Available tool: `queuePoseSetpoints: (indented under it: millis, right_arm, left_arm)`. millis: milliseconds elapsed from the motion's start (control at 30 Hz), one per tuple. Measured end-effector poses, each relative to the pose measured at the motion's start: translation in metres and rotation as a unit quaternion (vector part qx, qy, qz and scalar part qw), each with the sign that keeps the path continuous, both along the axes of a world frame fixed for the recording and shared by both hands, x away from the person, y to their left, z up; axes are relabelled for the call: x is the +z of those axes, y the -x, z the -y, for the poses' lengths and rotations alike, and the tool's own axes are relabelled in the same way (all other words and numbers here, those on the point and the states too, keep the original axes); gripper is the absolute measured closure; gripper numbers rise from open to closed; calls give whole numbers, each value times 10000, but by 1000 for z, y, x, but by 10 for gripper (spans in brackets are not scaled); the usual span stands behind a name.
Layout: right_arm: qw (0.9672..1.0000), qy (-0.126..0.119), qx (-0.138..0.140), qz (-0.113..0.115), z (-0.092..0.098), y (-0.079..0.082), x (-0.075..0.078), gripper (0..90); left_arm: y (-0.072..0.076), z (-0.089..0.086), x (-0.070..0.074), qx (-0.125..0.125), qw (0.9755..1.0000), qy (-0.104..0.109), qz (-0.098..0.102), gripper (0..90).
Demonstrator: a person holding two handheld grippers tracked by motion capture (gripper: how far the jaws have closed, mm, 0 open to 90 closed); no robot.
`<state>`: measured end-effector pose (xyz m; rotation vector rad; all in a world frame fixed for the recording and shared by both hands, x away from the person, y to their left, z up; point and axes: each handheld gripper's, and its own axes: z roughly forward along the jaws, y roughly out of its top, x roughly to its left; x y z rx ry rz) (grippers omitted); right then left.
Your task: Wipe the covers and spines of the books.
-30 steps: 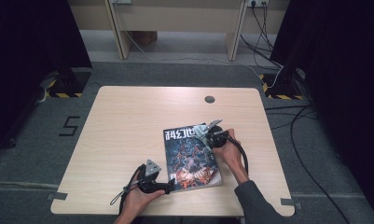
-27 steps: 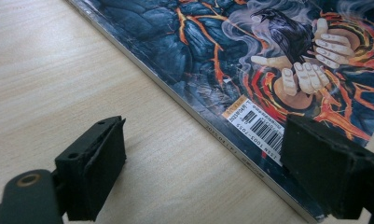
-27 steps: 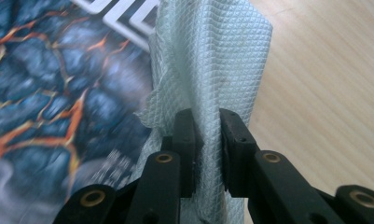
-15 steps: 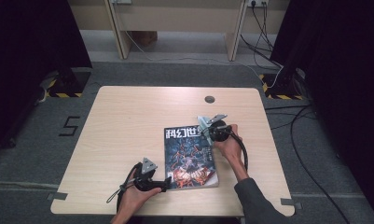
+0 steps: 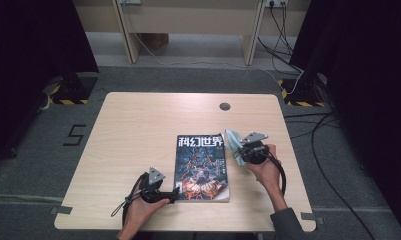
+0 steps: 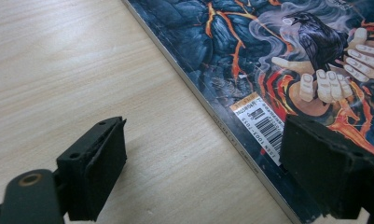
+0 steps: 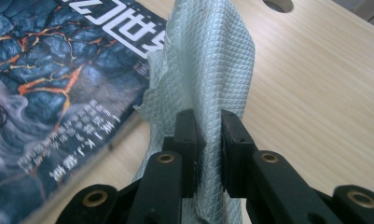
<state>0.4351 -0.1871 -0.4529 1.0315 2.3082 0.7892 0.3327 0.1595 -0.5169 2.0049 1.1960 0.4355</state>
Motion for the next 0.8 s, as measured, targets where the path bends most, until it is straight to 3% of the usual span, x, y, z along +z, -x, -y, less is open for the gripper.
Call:
queuePoseSetpoints:
  millis: [233, 667, 800]
  right_arm:
    - [9994, 38, -349, -30, 30, 6, -6, 812]
    - [9968, 137, -773, -175, 54, 3, -14, 819]
    - [9968, 103, -720, -319, 59, 2, -16, 781]
  left_arm:
    - [-1, -1, -1, -29, 10000, 53, -16, 139]
    - [-1, -1, -1, 0, 9999, 101, -36, 141]
    - [-1, -1, -1, -11, 10000, 82, -30, 142]
